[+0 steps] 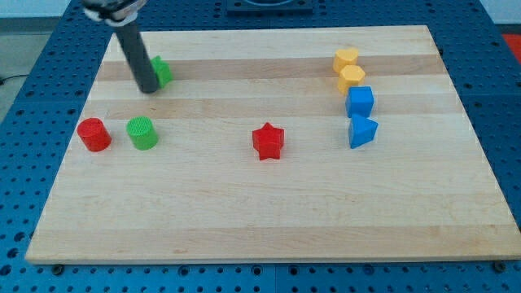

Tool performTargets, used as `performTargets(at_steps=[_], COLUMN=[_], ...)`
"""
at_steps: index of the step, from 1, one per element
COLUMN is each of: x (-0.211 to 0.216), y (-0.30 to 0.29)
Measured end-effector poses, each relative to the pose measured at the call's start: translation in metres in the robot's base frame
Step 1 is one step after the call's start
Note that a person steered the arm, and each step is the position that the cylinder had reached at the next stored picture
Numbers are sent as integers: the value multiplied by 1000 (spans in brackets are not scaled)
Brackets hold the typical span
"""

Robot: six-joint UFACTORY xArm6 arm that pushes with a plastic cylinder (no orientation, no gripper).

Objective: Push green circle below green star

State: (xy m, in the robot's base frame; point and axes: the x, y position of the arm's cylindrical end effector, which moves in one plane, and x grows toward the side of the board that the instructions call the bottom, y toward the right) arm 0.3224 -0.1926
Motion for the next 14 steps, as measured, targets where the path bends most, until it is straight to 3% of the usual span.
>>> performTargets(at_steps=[1, 2, 3, 4, 5, 7, 8, 9, 10, 11, 14], x=[-44, 0, 95, 144, 147, 73, 99, 105, 85, 52, 62], y=[5, 39, 78, 71, 12, 3, 20, -20, -60, -57, 8])
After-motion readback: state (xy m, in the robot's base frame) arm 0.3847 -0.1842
